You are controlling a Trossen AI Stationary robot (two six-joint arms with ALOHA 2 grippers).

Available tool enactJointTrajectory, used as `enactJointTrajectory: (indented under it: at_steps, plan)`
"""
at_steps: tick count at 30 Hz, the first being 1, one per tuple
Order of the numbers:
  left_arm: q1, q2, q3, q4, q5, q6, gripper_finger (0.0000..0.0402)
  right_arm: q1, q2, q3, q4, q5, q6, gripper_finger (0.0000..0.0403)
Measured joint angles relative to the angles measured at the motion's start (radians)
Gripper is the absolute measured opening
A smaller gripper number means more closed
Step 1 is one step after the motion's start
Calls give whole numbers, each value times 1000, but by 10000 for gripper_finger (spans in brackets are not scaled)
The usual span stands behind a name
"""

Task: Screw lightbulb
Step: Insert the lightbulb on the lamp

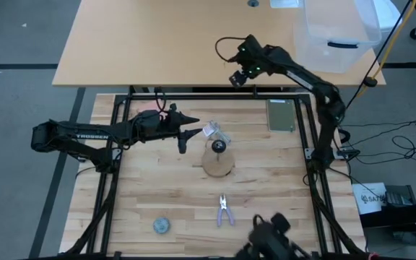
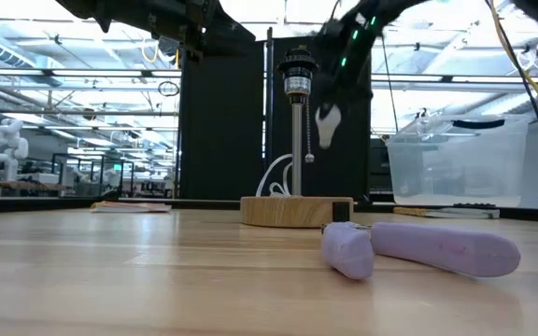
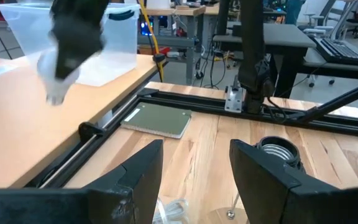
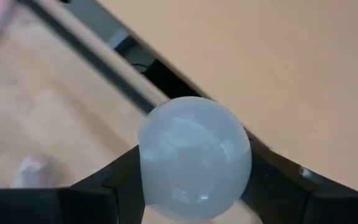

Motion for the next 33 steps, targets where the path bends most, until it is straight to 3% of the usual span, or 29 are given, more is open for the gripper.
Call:
enactJointTrajectory:
  at_steps: [14,22,33]
  plan:
    - [0,0,0,-1,-24,-4,190,297,-338,0,-172,-132,50,229]
    - [0,0,0,-2,-27,-30,190,477,-329,0,-174,-158,105,230]
    - [0,0,0,-9,-27,-57,190,588,-274,0,-177,-237,139,230]
